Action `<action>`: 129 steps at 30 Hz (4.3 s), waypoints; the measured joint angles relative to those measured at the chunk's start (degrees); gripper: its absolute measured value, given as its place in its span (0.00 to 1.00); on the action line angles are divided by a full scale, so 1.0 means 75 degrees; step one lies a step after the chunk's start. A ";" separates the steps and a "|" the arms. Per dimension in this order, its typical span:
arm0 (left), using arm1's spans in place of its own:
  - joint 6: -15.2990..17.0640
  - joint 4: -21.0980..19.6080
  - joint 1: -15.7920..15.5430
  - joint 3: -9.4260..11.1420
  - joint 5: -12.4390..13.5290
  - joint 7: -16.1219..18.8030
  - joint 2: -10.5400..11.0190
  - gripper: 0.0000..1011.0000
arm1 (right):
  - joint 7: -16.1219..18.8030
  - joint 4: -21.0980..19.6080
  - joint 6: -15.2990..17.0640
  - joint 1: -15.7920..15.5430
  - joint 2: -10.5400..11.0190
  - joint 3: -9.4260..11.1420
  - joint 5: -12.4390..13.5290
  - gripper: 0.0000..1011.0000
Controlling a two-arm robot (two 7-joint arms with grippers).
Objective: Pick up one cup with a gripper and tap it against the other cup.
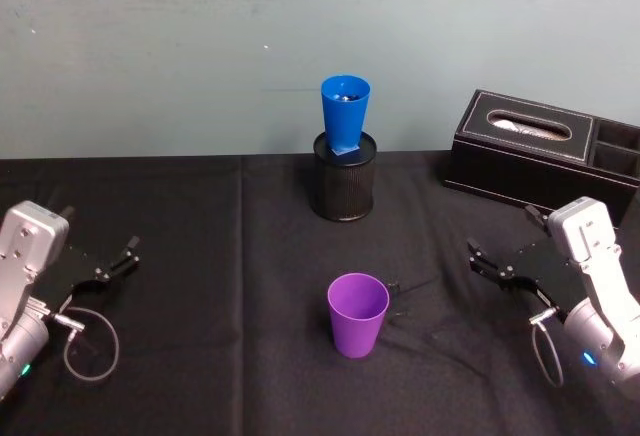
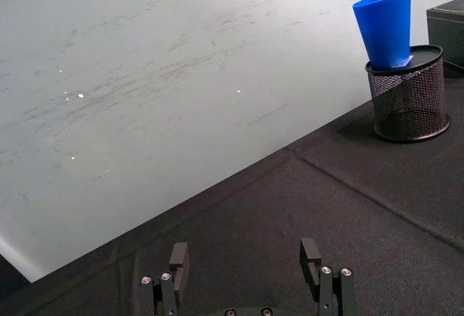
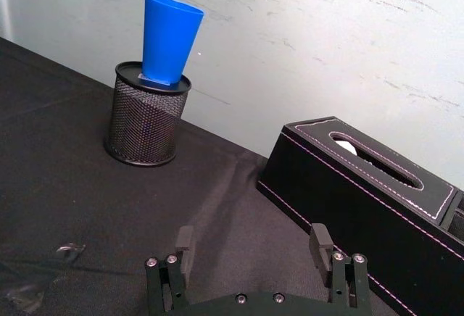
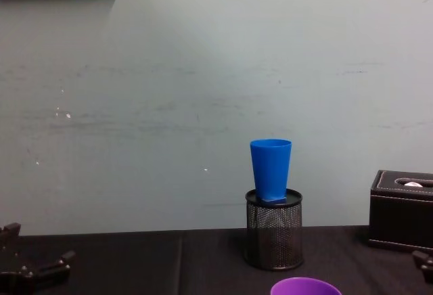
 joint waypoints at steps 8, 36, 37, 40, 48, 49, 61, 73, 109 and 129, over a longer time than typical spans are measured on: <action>0.0000 0.0000 0.0000 0.0000 0.0000 0.0000 0.0000 0.99 | 0.0000 0.0001 0.0000 0.0000 0.0000 0.0000 0.0000 0.99; 0.0000 0.0000 0.0000 0.0000 0.0000 0.0000 0.0000 0.99 | 0.1522 -0.1251 -0.0508 -0.1214 0.0679 0.1054 0.1333 0.99; 0.0000 0.0000 0.0000 0.0000 0.0000 0.0000 0.0000 0.99 | 0.1685 -0.1263 -0.0535 -0.1269 0.0727 0.1069 0.1421 0.99; 0.0000 0.0000 0.0000 0.0000 -0.0001 0.0000 0.0000 0.99 | 0.2336 -0.1293 -0.0637 -0.1455 0.0938 0.1101 0.1736 0.99; 0.0000 0.0000 0.0000 0.0000 0.0000 0.0000 0.0000 0.99 | 0.4019 -0.1261 -0.0999 -0.1665 0.1171 0.0860 0.2137 0.99; 0.0000 0.0000 0.0000 0.0000 0.0000 0.0000 0.0000 0.99 | 0.4113 -0.1250 -0.1006 -0.1664 0.1158 0.0832 0.2153 0.99; 0.0000 0.0000 0.0000 0.0000 0.0000 0.0000 0.0000 0.99 | 0.4577 -0.0638 -0.0018 -0.0725 0.0162 0.0217 0.1594 0.99; 0.0000 0.0000 0.0000 0.0000 0.0000 0.0000 0.0000 0.99 | 0.4657 -0.0443 0.0082 -0.0537 -0.0186 0.0220 0.1311 0.99; 0.0000 0.0000 0.0000 0.0000 0.0000 0.0000 0.0000 0.99 | 0.4881 0.0209 0.0138 0.0056 -0.0913 -0.0023 0.1201 0.99; 0.0000 0.0000 0.0000 0.0000 0.0000 0.0000 0.0000 0.99 | 0.4865 0.0327 0.0048 0.0089 -0.1028 -0.0023 0.1248 0.99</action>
